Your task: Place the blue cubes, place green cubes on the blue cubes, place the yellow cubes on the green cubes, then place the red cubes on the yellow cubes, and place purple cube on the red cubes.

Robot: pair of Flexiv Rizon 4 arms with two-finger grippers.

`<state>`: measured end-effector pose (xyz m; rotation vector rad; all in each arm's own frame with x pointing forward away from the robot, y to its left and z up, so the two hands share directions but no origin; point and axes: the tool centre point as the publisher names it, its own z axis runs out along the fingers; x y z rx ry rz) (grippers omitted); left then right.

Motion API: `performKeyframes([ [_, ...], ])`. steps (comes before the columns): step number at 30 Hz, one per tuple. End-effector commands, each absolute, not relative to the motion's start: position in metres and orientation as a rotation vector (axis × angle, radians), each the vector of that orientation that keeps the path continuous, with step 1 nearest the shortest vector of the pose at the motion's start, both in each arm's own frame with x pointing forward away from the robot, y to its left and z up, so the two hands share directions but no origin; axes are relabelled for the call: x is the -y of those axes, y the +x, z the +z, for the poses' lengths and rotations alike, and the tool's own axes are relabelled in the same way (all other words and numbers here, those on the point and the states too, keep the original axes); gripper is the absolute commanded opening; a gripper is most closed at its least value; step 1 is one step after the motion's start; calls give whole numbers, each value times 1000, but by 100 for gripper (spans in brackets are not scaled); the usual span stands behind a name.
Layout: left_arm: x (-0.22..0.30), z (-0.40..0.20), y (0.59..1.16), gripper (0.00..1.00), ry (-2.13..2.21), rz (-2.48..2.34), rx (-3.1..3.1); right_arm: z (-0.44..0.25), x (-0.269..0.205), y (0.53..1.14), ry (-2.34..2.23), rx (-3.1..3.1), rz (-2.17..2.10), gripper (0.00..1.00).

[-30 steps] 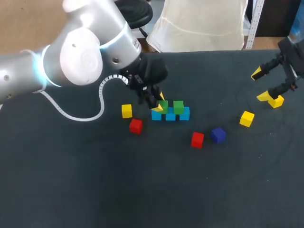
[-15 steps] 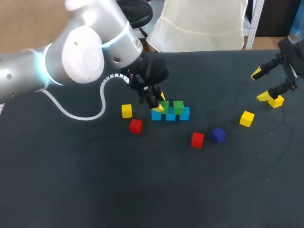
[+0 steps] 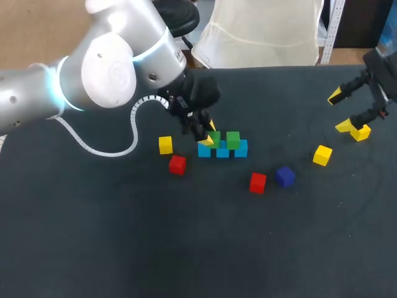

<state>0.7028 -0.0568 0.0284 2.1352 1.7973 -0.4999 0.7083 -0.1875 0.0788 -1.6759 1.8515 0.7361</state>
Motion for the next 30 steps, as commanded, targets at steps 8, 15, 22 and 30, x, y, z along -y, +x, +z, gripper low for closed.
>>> performKeyframes([
  [8,54,29,705,0,2143,-506,-1799,79,188,709,-1676,-1850,737,100],
  [15,54,29,705,0,2147,-512,-1799,79,188,709,-1676,-1850,737,100],
  [22,55,27,706,18,2162,-521,-1800,79,188,709,-1676,-1850,737,100],
  [30,56,27,707,39,2153,-533,-1794,79,188,709,-1676,-1850,737,100],
])
